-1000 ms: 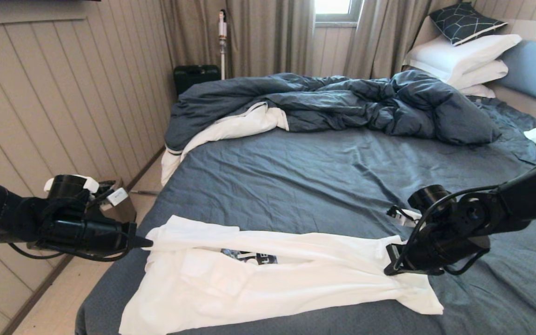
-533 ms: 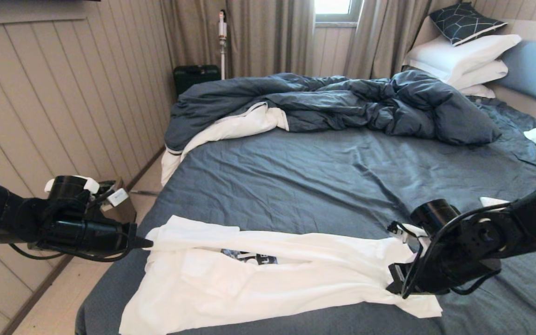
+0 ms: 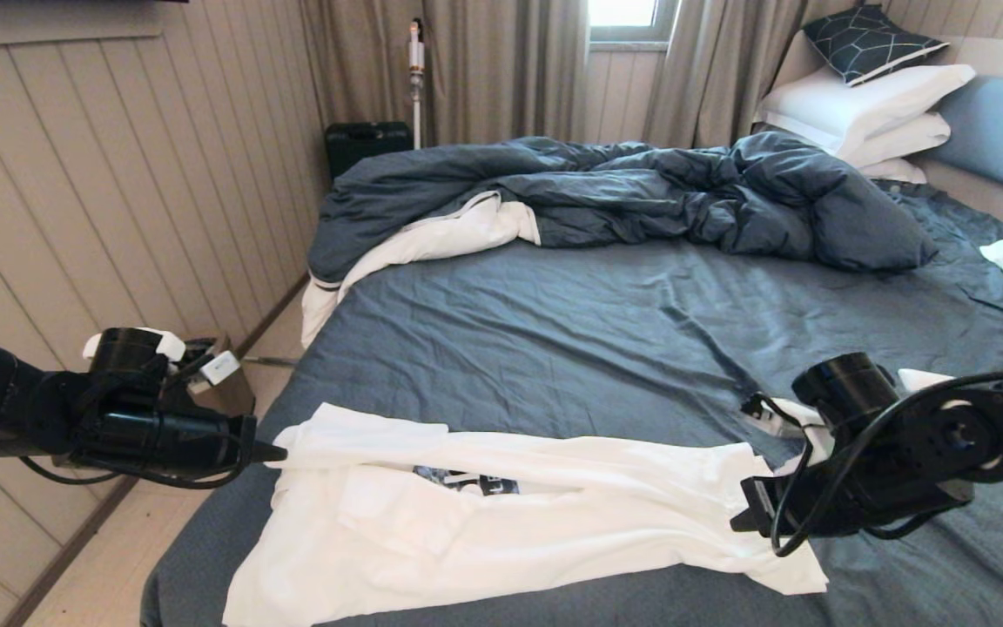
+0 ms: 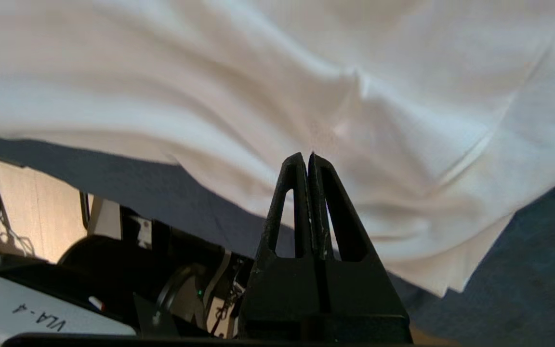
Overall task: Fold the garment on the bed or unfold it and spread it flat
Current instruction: Fold the white T-shirt
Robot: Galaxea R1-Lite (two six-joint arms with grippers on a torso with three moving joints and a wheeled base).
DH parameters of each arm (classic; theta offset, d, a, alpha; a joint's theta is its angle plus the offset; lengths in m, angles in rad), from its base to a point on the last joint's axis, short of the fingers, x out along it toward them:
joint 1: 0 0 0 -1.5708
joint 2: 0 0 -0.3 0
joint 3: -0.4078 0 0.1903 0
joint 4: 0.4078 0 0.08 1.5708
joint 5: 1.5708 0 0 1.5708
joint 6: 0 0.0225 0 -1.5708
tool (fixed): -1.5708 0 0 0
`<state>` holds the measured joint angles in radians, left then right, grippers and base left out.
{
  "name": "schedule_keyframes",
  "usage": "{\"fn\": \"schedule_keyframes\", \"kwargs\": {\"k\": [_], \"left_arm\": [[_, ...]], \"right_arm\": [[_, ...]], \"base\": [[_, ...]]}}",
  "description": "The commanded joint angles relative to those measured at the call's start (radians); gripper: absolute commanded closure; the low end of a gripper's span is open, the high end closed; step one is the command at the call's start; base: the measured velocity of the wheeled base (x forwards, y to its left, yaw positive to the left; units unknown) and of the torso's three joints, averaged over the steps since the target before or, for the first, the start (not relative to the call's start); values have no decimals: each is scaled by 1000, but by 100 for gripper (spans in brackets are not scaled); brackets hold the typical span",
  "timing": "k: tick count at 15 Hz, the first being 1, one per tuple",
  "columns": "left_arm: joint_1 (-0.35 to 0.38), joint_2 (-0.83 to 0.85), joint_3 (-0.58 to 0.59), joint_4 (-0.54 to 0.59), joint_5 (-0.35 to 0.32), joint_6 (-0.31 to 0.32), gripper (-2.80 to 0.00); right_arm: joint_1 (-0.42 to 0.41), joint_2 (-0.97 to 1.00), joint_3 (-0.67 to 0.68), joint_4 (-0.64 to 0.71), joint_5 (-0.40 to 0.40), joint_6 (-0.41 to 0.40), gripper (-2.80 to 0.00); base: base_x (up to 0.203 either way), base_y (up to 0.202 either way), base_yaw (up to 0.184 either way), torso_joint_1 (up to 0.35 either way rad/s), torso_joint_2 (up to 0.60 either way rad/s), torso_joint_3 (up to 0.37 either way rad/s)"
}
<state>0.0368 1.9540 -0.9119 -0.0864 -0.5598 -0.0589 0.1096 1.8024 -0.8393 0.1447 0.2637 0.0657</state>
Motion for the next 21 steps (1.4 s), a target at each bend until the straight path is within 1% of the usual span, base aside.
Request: {"fn": "schedule_keyframes", "kwargs": {"k": [1,4,5,8,10,12,14,15,17,18,21], "left_arm": [[0,-7,-4,-4,-3,-3,0],[0,-16,-17,-4,-3,-9,0],[0,-12,-44,-3,-3,-10,0],[-14,19,-209,46,-2,-21,0],[-39,53,-352,135,-4,-26,0],[-62,127,-482,214,-6,-31,0],[-86,189,-546,237,-5,-40,0],[-86,218,-580,239,-5,-41,0],[-87,336,-675,246,1,-43,0],[-87,383,-724,253,3,-43,0],[-76,461,-822,288,10,-38,0]], "right_arm": [[-4,-8,-68,-1,4,1,0],[3,13,-186,5,5,10,0],[17,47,-247,11,4,18,0],[104,165,-463,92,3,82,0],[168,232,-596,153,3,107,0],[235,302,-729,226,2,117,0],[290,373,-836,309,-1,122,0],[309,409,-895,343,-1,124,0],[355,502,-1050,425,-3,136,0],[372,529,-1100,466,-4,141,0],[376,516,-1095,491,-3,145,0]], "base": [[0,0,0,0,0,0],[0,0,0,0,0,0],[0,0,0,0,0,0],[0,0,0,0,0,0],[0,0,0,0,0,0],[0,0,0,0,0,0],[0,0,0,0,0,0],[0,0,0,0,0,0],[0,0,0,0,0,0],[0,0,0,0,0,0],[0,0,0,0,0,0]]}}
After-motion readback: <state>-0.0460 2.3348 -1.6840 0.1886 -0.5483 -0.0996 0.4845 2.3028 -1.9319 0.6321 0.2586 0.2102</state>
